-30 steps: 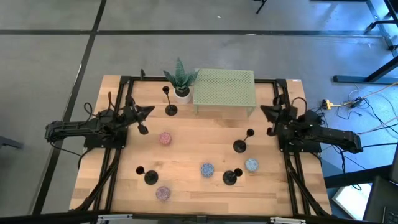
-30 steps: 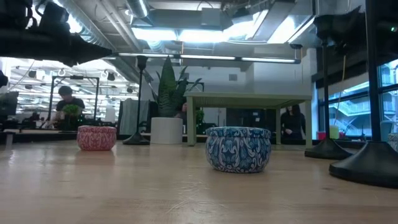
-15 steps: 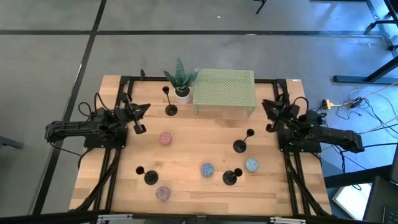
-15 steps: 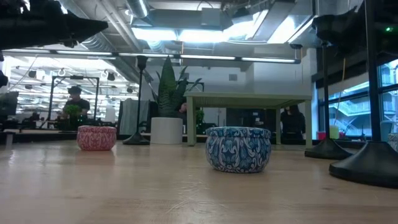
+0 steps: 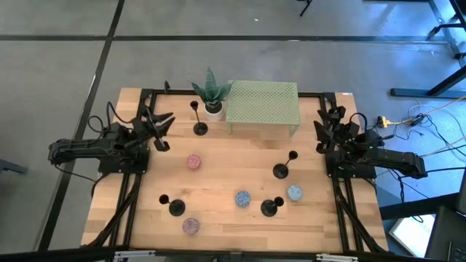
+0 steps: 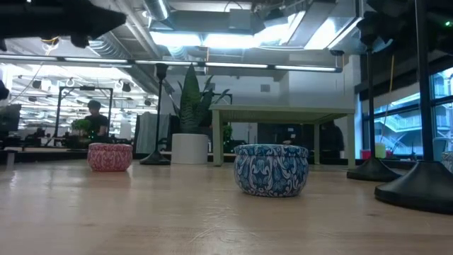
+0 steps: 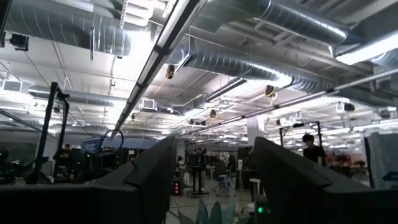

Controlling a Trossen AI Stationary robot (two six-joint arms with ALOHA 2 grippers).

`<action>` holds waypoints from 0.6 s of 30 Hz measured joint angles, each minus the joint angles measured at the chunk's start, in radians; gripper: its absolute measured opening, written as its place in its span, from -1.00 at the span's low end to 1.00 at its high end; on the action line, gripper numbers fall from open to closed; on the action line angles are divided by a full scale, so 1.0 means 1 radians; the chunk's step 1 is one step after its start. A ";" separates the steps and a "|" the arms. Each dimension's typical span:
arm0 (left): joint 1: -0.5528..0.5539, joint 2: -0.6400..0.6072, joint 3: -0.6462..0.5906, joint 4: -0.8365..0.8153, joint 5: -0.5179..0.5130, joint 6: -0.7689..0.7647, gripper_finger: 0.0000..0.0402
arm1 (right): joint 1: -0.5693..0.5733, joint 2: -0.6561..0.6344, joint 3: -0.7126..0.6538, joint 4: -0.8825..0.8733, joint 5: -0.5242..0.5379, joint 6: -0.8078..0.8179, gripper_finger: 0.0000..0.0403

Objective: Pick & Place candle stick holders
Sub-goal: Put the black candle holder on the shelf

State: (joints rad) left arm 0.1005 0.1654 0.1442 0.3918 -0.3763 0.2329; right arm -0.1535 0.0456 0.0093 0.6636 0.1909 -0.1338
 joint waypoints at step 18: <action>0.074 0.386 0.453 -0.499 -0.244 -0.132 0.02 | 0.000 0.253 0.178 -0.201 0.000 0.202 0.12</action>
State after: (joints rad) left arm 0.1749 0.5510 0.5973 -0.1068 -0.6199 0.1011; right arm -0.1539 0.2989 0.1874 0.4623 0.1909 0.0683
